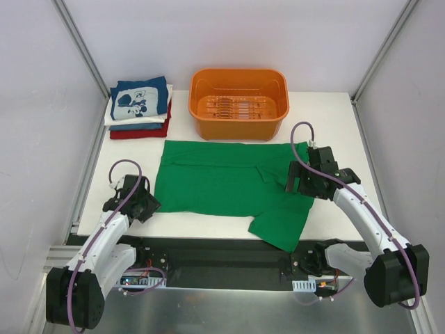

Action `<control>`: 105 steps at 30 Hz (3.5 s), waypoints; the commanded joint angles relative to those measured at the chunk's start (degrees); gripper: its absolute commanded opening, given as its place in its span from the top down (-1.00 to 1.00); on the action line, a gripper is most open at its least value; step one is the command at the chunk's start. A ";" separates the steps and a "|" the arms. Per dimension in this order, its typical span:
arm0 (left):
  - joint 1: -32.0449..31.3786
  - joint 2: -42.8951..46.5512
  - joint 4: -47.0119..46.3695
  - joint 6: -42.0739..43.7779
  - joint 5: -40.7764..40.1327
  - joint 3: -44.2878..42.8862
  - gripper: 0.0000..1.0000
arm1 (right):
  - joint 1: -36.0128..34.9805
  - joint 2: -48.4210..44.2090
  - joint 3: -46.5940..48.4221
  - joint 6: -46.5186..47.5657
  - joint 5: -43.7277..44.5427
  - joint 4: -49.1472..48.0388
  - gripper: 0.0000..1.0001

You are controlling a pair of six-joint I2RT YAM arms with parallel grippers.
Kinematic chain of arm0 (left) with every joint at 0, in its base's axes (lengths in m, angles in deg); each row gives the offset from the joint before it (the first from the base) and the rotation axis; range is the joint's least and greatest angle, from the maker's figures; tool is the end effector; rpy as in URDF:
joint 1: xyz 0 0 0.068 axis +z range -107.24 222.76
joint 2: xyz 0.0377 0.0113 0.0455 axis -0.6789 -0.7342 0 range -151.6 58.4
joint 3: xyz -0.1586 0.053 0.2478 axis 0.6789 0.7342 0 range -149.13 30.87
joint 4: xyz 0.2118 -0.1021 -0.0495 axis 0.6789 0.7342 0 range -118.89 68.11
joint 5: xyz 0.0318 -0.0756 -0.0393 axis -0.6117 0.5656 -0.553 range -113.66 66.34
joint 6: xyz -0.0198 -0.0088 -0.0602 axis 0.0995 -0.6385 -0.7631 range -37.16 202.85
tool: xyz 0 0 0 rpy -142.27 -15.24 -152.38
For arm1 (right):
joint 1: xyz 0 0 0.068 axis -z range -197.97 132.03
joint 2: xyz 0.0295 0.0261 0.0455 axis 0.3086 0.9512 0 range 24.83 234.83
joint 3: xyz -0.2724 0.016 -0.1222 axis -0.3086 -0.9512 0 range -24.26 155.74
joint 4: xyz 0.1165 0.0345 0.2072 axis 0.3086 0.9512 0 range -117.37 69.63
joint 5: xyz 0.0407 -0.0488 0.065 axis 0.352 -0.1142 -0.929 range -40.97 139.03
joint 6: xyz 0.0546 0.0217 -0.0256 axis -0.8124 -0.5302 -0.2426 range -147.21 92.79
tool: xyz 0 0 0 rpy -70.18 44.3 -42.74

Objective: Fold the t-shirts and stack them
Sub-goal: Grap the side of the flattened tshirt closest away from the robot with both arms

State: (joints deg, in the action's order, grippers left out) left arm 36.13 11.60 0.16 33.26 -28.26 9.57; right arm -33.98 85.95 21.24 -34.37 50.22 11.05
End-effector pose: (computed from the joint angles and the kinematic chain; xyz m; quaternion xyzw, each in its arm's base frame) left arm 0.1186 -0.0097 0.1835 -0.3598 0.8812 -0.1096 0.2863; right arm 0.1754 0.0492 0.2661 -0.0701 0.9485 0.0523 0.3044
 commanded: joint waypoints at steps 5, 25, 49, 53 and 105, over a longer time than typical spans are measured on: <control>0.48 -0.04 0.21 -1.04 -3.66 1.17 0.16 | -0.42 -0.74 0.30 -0.84 1.18 2.45 -0.93; 0.48 -0.57 -4.36 0.72 -2.34 1.61 1.00 | -24.84 2.41 0.82 -5.65 3.20 13.52 -0.95; 0.48 -0.83 -4.27 1.15 -2.87 -1.02 1.00 | -40.77 13.93 -9.63 -24.22 1.18 16.78 -0.33; 0.48 -0.92 -4.27 1.15 -2.78 -0.94 1.00 | -40.86 16.31 -9.11 -23.61 1.18 16.43 -0.22; 0.48 -19.89 -7.35 4.14 -3.83 -21.58 1.00 | -5.97 22.45 34.13 -0.23 15.68 12.40 0.99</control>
State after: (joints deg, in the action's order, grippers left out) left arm 36.13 -4.88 -5.72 35.80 -29.90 -7.80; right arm -43.16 106.35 50.33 -37.14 64.12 26.69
